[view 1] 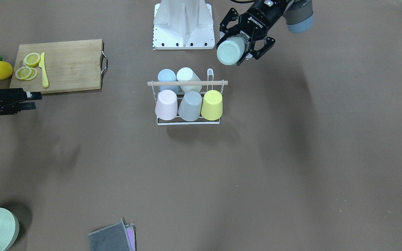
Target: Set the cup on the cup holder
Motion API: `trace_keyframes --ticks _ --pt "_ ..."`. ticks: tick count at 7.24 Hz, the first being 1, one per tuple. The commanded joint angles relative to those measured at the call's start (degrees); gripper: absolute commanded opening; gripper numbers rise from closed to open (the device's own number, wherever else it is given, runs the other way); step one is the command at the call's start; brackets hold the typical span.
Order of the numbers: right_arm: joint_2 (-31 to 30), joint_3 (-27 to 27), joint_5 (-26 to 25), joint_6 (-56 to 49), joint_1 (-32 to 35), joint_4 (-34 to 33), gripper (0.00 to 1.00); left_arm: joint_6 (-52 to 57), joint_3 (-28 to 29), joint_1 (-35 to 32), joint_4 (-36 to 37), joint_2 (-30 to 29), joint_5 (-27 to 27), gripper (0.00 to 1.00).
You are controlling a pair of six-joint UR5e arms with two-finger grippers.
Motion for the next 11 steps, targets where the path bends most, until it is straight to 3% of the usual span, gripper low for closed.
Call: trace_keyframes --ticks 1,4,6,8,11 --pt "-3.41 0.55 -8.32 1.22 -0.24 -0.58 0.93 12.43 2.78 9.25 -13.15 2.29 12.69 0.0" --pt "-7.28 5.98 -31.14 1.57 -0.15 -0.05 0.98 17.13 5.62 12.8 -16.54 0.73 18.08 0.0" --pt "-10.35 9.59 -41.88 1.66 2.2 7.11 0.99 17.48 8.43 12.8 -16.45 -2.0 20.37 0.0" --pt "-14.3 12.49 -44.73 4.37 6.15 13.55 0.99 17.49 11.05 12.45 -16.54 -3.66 20.37 0.0" --pt "-19.06 11.11 -44.66 4.56 12.22 22.85 0.98 17.4 15.62 12.36 -16.63 -7.0 20.37 0.0"
